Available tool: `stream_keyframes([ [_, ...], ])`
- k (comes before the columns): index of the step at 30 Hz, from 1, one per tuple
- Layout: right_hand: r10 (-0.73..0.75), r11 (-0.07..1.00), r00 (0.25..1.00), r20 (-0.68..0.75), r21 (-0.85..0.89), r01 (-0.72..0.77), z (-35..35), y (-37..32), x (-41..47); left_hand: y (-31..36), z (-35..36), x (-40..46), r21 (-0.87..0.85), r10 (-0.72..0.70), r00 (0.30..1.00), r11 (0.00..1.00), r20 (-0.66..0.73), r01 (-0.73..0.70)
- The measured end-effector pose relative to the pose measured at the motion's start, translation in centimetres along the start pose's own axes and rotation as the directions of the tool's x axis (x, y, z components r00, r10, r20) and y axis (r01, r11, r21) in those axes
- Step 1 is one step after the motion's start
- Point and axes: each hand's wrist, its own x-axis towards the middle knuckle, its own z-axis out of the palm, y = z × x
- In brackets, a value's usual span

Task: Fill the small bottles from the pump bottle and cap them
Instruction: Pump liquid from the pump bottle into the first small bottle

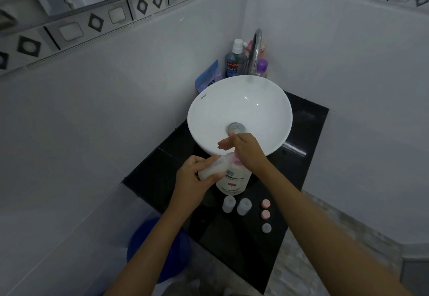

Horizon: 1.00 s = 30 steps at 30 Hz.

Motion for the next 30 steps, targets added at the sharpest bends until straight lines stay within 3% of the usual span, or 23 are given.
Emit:
stream_keyframes([
  [6,-0.036,0.991,0.998,0.050,0.128,0.029,-1.0,-1.2,-0.2,0.7,-0.3,0.1,-0.054,0.034,0.999,0.998,0.000,-0.034],
  [18,0.053,0.998,0.999,-0.002,0.021,-0.053,0.0,0.0,0.0,0.3,0.0,0.2,-0.035,0.007,1.000,0.999,-0.005,-0.007],
  [22,-0.001,0.998,0.999,0.044,0.057,-0.002,-0.8,-0.9,0.0,0.5,-0.4,0.4,-0.015,0.046,0.999,0.999,0.002,-0.046],
  [30,0.039,0.998,0.998,-0.047,0.059,-0.036,0.2,-0.1,0.1,0.3,-0.1,0.5,0.006,0.025,1.000,1.000,0.001,-0.025],
])
